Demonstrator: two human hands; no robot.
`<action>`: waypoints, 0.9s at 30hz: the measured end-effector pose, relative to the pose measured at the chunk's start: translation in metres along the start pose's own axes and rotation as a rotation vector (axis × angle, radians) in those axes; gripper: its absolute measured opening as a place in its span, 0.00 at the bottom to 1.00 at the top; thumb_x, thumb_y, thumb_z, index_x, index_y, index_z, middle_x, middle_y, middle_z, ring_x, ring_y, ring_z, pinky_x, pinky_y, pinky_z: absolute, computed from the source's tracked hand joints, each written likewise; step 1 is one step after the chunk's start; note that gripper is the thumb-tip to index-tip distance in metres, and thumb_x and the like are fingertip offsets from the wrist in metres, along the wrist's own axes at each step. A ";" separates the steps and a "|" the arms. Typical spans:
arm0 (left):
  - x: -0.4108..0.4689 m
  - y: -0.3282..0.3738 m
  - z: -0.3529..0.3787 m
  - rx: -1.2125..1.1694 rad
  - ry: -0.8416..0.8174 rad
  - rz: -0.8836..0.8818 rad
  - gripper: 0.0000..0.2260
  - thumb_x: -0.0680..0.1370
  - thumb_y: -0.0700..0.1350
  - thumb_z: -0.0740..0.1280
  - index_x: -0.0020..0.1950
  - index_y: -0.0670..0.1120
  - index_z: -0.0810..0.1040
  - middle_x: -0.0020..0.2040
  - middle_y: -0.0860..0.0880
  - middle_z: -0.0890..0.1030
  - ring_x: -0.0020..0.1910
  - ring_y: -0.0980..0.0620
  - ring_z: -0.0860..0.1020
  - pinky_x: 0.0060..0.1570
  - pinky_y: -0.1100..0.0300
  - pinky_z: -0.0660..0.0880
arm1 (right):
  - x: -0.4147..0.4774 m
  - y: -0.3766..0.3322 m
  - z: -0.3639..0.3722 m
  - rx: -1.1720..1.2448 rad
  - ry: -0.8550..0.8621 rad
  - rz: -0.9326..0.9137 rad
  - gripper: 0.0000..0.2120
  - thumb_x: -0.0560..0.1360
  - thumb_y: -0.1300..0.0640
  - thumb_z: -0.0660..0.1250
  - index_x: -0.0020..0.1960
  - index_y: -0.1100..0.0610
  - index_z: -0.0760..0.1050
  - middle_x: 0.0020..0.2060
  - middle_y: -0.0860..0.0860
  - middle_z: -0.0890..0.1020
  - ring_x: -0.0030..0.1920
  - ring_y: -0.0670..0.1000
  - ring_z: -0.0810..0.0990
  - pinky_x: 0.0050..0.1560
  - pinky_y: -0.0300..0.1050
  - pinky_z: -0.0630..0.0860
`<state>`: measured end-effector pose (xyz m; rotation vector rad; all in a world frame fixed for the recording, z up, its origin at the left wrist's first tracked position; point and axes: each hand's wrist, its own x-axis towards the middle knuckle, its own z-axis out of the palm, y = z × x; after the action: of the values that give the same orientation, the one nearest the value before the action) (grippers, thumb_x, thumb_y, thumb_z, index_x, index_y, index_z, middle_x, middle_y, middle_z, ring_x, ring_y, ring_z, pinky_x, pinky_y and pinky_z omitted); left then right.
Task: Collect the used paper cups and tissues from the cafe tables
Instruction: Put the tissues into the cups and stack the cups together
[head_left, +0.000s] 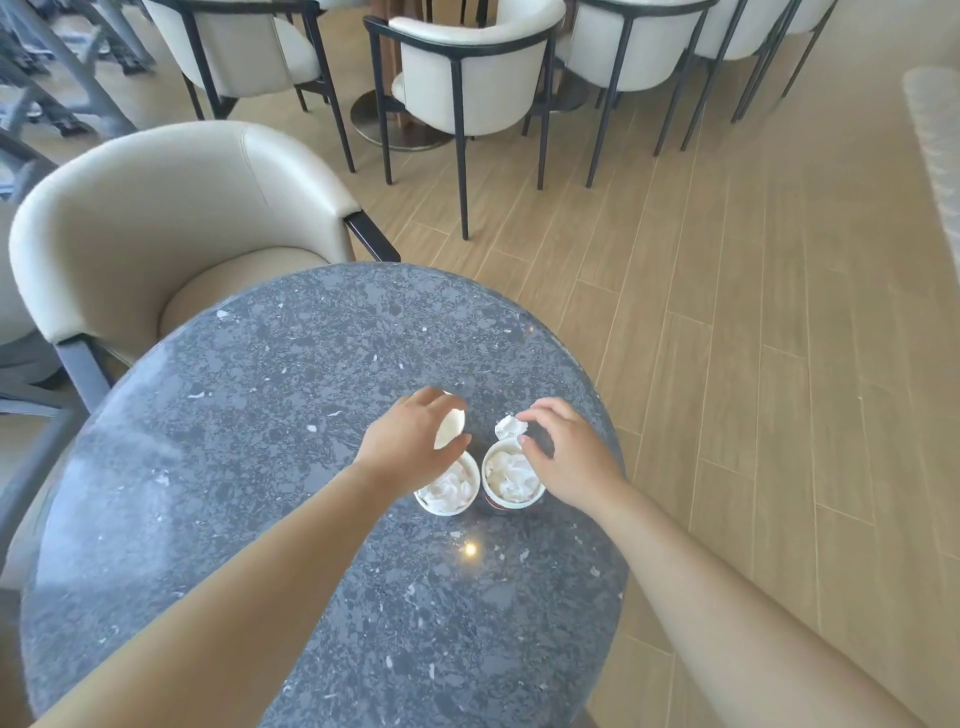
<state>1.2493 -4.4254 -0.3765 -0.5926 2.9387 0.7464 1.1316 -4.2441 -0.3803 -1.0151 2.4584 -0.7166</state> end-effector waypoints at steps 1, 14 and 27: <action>0.005 0.001 0.000 -0.002 0.009 -0.006 0.16 0.76 0.55 0.63 0.64 0.57 0.71 0.62 0.55 0.73 0.59 0.50 0.74 0.43 0.55 0.76 | 0.006 0.002 -0.002 0.001 -0.007 -0.001 0.13 0.76 0.51 0.61 0.60 0.50 0.72 0.61 0.44 0.70 0.56 0.47 0.73 0.52 0.42 0.69; 0.048 -0.004 0.018 -0.001 -0.056 -0.238 0.18 0.77 0.50 0.62 0.67 0.55 0.69 0.67 0.53 0.69 0.68 0.48 0.64 0.60 0.48 0.72 | 0.089 0.048 0.014 -0.127 -0.342 -0.091 0.15 0.75 0.54 0.65 0.61 0.50 0.73 0.62 0.45 0.71 0.59 0.50 0.72 0.57 0.46 0.71; 0.050 -0.012 0.008 -0.027 -0.013 -0.123 0.22 0.77 0.50 0.65 0.71 0.50 0.66 0.70 0.50 0.66 0.70 0.46 0.62 0.68 0.54 0.61 | 0.094 0.041 0.011 -0.008 -0.234 -0.069 0.03 0.73 0.57 0.66 0.41 0.50 0.75 0.40 0.43 0.73 0.42 0.46 0.73 0.40 0.37 0.66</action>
<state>1.2071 -4.4493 -0.3958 -0.7592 2.8534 0.7751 1.0530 -4.2913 -0.4274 -1.1238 2.2366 -0.5734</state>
